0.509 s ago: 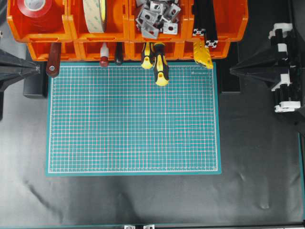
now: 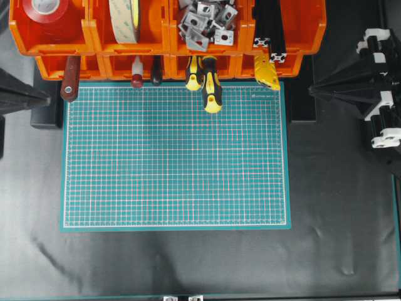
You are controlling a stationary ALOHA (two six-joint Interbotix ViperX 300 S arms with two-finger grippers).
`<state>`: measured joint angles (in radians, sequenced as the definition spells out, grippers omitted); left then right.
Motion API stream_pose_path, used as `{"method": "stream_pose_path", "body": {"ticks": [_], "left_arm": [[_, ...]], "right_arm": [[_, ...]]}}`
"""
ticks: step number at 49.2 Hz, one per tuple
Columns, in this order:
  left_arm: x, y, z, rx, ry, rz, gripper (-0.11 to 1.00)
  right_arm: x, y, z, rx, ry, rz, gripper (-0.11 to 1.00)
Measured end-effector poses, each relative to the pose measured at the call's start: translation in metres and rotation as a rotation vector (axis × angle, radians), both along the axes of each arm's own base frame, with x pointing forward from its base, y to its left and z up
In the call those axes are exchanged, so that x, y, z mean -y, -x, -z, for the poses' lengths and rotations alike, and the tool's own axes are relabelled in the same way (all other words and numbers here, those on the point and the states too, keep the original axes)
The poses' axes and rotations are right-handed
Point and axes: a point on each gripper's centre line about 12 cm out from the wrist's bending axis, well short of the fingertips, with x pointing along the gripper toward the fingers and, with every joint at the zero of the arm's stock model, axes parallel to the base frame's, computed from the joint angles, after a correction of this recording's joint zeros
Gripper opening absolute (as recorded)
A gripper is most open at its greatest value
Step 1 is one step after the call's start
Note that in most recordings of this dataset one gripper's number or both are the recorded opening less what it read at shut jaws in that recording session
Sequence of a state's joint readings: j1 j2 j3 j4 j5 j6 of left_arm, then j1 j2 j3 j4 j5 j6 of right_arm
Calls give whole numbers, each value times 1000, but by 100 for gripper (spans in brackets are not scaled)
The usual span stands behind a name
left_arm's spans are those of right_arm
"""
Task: Pick scraper from container rack with left arm.
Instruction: 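Move the left gripper to the bins and close on the wooden scraper handle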
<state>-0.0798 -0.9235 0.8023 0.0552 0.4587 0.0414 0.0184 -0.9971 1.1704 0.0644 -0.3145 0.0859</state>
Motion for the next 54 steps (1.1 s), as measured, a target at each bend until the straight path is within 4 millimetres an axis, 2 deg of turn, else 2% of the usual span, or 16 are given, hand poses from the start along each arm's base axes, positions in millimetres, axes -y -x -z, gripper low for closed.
{"method": "stream_pose_path", "body": {"ticks": [9, 17, 26, 36, 42, 48, 54], "left_arm": [[5, 1, -13, -213, -131, 56, 0], [7, -13, -8, -384, -248, 71, 0], [13, -29, -11, -447, -359, 1, 0], [24, -37, 2, -531, -557, -197, 0], [36, -35, 9, -506, -614, -292, 0], [51, -34, 19, -470, -601, -320, 0], [58, -36, 36, -509, -644, -324, 0]], "right_arm": [[0, 0, 0, 3, -41, 3, 1], [0, 0, 0, 2, -83, 5, 1], [0, 0, 0, 0, -113, 7, 1], [0, 1, -1, 9, -123, 6, 1], [0, 1, -2, 14, -121, 6, 1], [0, 1, -2, 14, -123, 6, 1], [0, 1, -2, 14, -123, 6, 1]]}}
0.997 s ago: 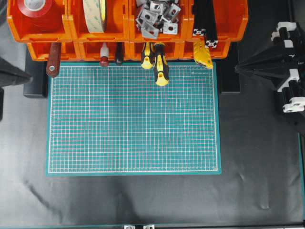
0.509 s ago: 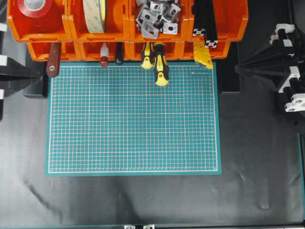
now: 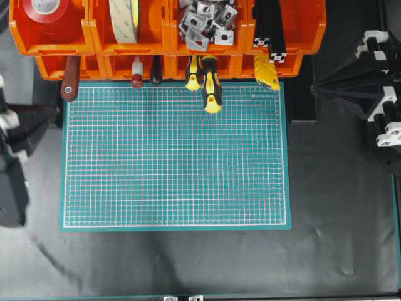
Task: Pick scraper from container rack with left arm.
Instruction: 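Move the left gripper to the bins and close on the wooden scraper handle, then pull the scraper out of the bin with the left gripper toward the mat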
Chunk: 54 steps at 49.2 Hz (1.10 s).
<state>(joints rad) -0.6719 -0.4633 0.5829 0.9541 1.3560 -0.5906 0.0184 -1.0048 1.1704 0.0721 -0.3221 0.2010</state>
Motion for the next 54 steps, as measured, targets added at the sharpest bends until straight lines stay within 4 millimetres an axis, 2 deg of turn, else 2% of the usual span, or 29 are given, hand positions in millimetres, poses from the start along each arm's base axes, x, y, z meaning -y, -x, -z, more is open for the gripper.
{"method": "stream_pose_path", "body": {"ticks": [8, 21, 24, 33, 37, 40, 54], "left_arm": [[-2, -3, 22, -74, -62, -37, 0], [-5, -1, 28, -86, -70, -44, 3], [-7, -1, 29, -85, -69, -46, 15], [-13, -4, 41, -89, -55, -30, 68], [-15, -8, 48, -74, -26, -11, 86], [-22, -10, 50, -58, -2, -37, 91], [-52, -10, 70, -78, 11, -124, 92]], "right_arm": [[0, 0, 0, -5, 2, -1, 1], [-1, 4, 1, -27, 0, -7, 1], [-1, 6, 0, -24, 0, -8, 1], [-1, 12, 0, -38, 0, -11, 1], [-1, 13, 0, -47, 1, -12, 1], [-1, 13, 1, -53, 1, -13, 1], [-2, 14, 3, -69, 0, -14, 1]]}}
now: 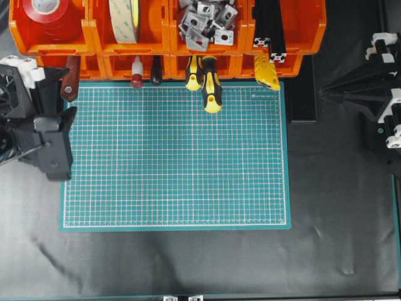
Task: Pick scraper from container rack with left arm.
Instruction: 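Pull the scraper out of the bin with the left gripper toward the mat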
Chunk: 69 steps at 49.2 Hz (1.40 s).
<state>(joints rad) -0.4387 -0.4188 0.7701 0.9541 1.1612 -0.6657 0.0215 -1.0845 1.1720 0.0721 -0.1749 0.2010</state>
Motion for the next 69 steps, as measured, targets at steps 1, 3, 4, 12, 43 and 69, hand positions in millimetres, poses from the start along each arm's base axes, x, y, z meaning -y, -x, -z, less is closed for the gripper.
{"method": "stream_pose_path", "body": {"ticks": [1, 3, 4, 12, 43, 69], "left_arm": [[-2, 1, 2, -3, 0, -4, 92], [-5, 2, 5, -12, -3, -11, 92], [-6, 2, 6, -13, -1, -11, 92], [-9, 3, 15, -20, 9, 4, 91], [-9, 1, 3, 31, 35, 26, 41], [39, 11, -93, 131, 23, 59, 20]], "right_arm": [[0, 0, -1, 2, 0, 0, 1], [0, 0, -1, 2, 1, 0, 1], [0, 0, -1, 2, 0, -2, 1], [0, 0, -1, 3, 1, -2, 1], [-4, 1, 0, 2, 0, -22, 1], [-6, 1, 0, 3, 1, -32, 1]]}}
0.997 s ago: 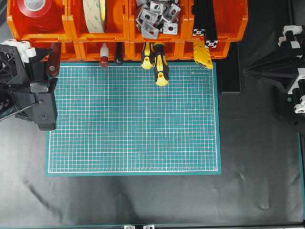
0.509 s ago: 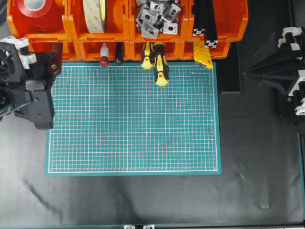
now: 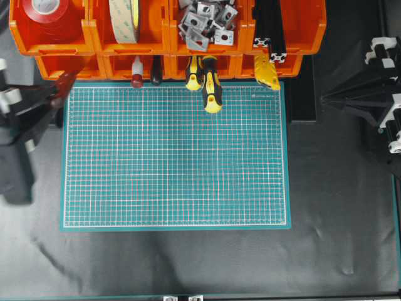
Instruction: Pick scraper from container rack with left arm.
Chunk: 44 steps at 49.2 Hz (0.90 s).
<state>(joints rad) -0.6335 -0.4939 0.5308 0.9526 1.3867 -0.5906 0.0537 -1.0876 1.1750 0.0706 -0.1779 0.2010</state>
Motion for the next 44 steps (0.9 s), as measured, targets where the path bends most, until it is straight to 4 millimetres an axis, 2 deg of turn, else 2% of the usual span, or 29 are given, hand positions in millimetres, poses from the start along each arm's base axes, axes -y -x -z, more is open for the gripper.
{"method": "stream_pose_path", "body": {"ticks": [6, 10, 17, 25, 29, 36, 44], "left_arm": [[18, 4, -33, 16, 0, 67, 20], [34, 5, -49, 10, -11, 118, 20], [63, -2, -56, 1, -23, 186, 20], [100, -30, -32, -11, -50, 316, 20], [111, -48, -17, -19, -57, 355, 20], [111, -78, 10, -45, -71, 373, 20], [96, -107, 46, -100, -117, 466, 20]], "right_arm": [[0, 0, 1, -3, -1, -1, 1], [0, 1, 1, 2, 0, -1, 1], [0, 2, -1, 11, -4, -1, 1], [0, 5, -4, 27, -9, 1, 1], [0, 6, -5, 32, -11, -1, 1], [0, 9, -6, 29, -11, -3, 1], [0, 11, -3, 1, -16, -5, 1]]}}
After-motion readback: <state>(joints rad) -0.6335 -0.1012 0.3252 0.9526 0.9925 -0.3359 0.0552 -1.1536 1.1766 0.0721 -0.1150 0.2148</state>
